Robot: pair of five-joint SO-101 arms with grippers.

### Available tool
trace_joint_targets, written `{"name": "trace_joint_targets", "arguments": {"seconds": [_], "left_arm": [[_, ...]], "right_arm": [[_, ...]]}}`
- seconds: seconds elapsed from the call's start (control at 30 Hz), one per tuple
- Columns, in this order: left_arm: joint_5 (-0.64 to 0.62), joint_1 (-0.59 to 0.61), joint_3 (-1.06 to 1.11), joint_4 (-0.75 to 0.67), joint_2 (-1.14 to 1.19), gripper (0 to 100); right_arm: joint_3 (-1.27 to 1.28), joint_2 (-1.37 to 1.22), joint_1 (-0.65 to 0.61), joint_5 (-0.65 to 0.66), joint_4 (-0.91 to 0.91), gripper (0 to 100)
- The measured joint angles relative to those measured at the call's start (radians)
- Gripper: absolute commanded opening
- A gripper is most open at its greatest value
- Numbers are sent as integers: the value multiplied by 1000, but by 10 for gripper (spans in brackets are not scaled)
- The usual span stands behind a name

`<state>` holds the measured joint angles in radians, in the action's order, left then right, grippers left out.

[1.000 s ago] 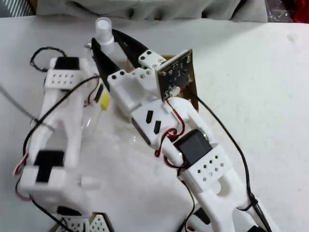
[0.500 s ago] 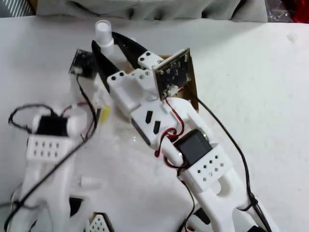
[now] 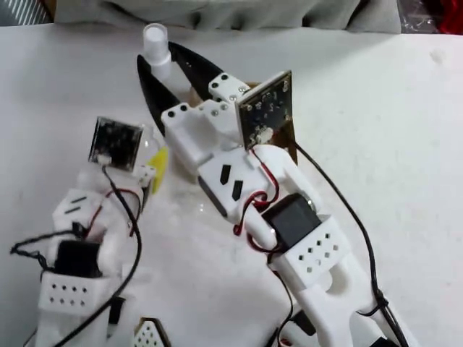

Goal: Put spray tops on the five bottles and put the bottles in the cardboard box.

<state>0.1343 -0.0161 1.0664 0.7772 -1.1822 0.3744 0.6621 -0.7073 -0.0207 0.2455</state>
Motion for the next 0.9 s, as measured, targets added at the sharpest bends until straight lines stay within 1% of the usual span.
{"name": "trace_joint_targets", "arguments": {"seconds": [0.13,0.23,0.3,0.47,0.53,0.9], "left_arm": [[0,-2,153,-181,-124,20],[-3,-2,244,-250,-233,20],[-29,-3,284,-265,-311,20],[-166,-3,373,-273,-519,20],[-187,-3,408,-276,-592,20],[-198,-5,419,-276,-624,20]], "right_arm": [[-18,2,11,-106,2,15],[-26,8,34,-167,2,15],[-26,8,37,-186,-14,15],[-26,8,35,-244,-46,15],[-26,12,37,-275,-48,15],[-26,12,34,-341,-48,15]]}}
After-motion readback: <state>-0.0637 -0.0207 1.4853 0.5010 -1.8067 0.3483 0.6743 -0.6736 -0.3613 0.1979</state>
